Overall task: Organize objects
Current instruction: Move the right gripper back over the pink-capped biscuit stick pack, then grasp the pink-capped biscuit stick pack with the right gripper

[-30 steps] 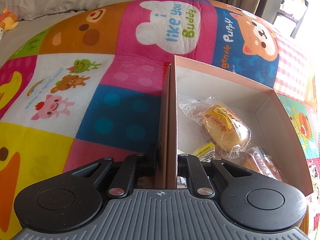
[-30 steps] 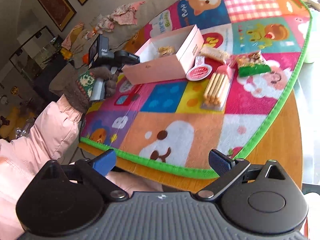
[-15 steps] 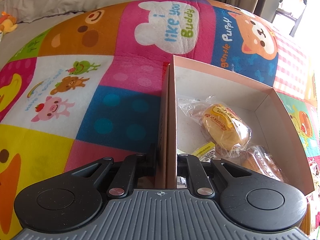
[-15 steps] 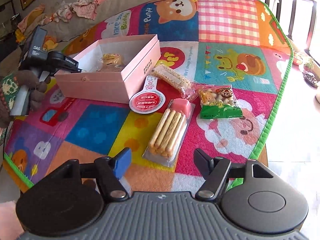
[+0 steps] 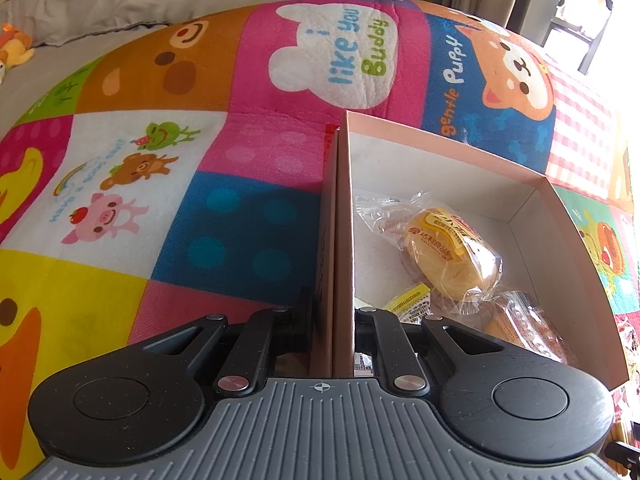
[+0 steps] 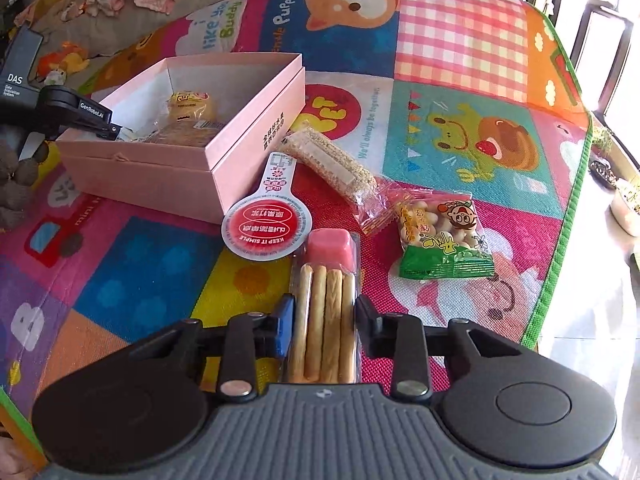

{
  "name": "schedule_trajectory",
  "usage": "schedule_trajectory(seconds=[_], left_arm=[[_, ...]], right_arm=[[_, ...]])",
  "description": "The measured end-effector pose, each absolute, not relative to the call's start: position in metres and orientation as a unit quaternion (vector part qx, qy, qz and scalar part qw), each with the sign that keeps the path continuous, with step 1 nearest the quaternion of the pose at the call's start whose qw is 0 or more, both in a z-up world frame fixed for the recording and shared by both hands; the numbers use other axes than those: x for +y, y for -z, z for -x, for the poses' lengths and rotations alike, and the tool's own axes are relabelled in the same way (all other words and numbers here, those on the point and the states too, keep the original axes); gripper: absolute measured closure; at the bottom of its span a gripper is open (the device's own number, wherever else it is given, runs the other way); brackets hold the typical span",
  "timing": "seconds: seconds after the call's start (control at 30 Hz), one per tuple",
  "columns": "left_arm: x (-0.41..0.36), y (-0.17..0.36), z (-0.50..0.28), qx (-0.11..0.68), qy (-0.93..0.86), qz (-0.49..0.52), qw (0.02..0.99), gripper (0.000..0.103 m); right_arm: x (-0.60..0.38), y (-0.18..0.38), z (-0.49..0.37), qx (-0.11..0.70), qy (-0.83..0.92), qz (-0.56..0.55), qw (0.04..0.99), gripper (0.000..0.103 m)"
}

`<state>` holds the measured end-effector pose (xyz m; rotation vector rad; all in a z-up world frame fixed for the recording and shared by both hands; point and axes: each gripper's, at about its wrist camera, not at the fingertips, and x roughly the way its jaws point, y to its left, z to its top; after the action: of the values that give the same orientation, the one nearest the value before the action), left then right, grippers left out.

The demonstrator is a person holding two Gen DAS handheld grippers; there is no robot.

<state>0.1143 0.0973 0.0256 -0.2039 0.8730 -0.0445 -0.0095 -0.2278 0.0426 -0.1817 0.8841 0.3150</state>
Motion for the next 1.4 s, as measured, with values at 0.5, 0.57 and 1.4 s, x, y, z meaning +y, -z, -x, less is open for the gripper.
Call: schedule_trajectory(seconds=[0.5,0.57,1.4], left_arm=[[0.097,-0.026,-0.115,0.422,0.022,0.098,0.901,0.090],[0.097,-0.026,-0.115,0.422,0.023,0.099,0.901,0.090],[0.098,-0.026,-0.114,0.424,0.028,0.090,0.901,0.090]], right_arm=[[-0.236,-0.140,0.055,0.404,-0.244,0.030,0.881,0.073],[-0.227,-0.156,0.047,0.390,-0.259,0.032,0.883,0.094],[-0.179,-0.046,0.081,0.498,-0.344,0.168,0.778,0.055]])
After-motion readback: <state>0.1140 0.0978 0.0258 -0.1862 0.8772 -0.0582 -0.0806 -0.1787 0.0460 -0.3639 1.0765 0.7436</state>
